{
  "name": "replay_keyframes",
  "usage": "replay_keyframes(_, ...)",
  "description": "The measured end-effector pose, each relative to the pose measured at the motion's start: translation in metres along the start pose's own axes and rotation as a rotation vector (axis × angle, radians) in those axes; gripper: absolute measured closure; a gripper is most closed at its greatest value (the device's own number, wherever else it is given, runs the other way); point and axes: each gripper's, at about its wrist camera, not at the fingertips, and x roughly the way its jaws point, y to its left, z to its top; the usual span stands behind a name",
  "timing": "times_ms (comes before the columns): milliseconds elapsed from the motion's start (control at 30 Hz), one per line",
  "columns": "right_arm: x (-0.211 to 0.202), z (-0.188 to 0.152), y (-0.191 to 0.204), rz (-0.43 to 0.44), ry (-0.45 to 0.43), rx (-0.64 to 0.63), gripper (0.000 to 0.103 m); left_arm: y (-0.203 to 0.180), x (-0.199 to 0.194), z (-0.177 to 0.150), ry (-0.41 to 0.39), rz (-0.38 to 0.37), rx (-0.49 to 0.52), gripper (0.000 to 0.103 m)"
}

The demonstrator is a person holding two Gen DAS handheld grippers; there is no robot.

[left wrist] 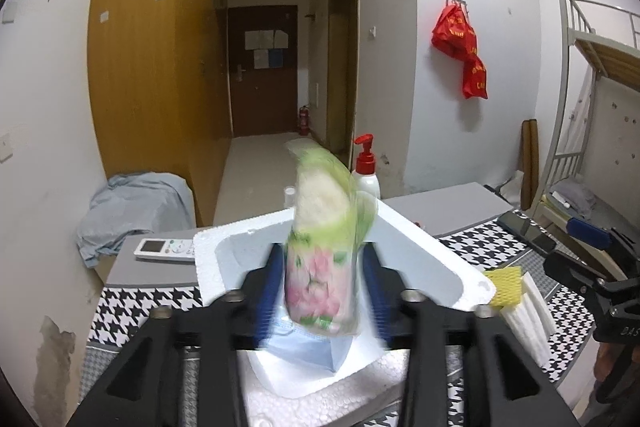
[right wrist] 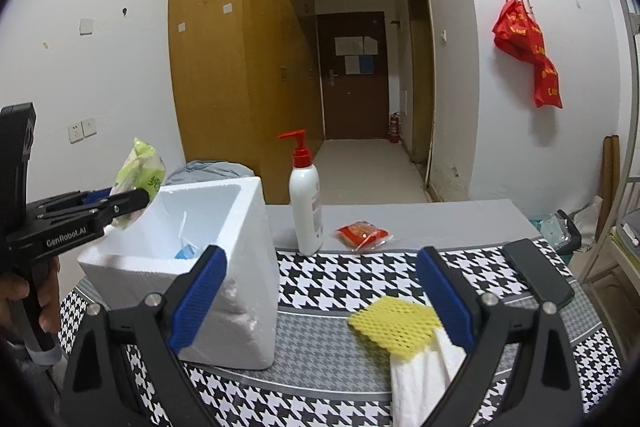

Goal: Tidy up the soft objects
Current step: 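Lower the tissue pack into the foam box and open left gripper, then withdraw both grippers from the box toward the white paper towels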

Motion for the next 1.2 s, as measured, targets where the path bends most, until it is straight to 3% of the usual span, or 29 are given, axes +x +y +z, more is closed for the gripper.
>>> replay_keyframes(33, -0.001, -0.001, -0.001, -0.004, 0.0, 0.003, 0.006, 0.0, -0.001, 0.0, -0.007, 0.003, 0.005, 0.032)
replay_keyframes(67, -0.001, -0.002, -0.002, -0.004, 0.0, 0.005, 0.006, -0.001, -0.003, 0.0, -0.021, 0.007, 0.005, 0.026)
replay_keyframes(200, -0.003, -0.006, -0.007, -0.018, 0.004, 0.02, 0.006, -0.002, -0.011, -0.001, -0.052, -0.005, 0.005, 0.016)
replay_keyframes(267, -0.004, -0.008, -0.01, -0.02, 0.004, 0.03, 0.006, -0.003, -0.016, -0.003, -0.071, -0.005, 0.002, 0.004)
replay_keyframes(333, -0.007, -0.01, -0.012, -0.027, 0.003, 0.035, 0.006, -0.006, -0.023, -0.005, -0.102, -0.008, -0.006, 0.001)
replay_keyframes(467, -0.014, -0.011, -0.013, -0.036, -0.002, 0.037, 0.006, -0.014, -0.036, -0.01, -0.123, -0.048, -0.013, 0.001)
replay_keyframes(867, -0.047, -0.03, -0.011, -0.076, -0.048, 0.044, 0.006, -0.036, -0.087, -0.032, -0.226, -0.054, 0.011, 0.001)
replay_keyframes(1200, -0.072, -0.051, -0.008, -0.108, -0.057, 0.033, 0.006, -0.045, -0.095, -0.061, -0.222, -0.079, -0.021, 0.001)
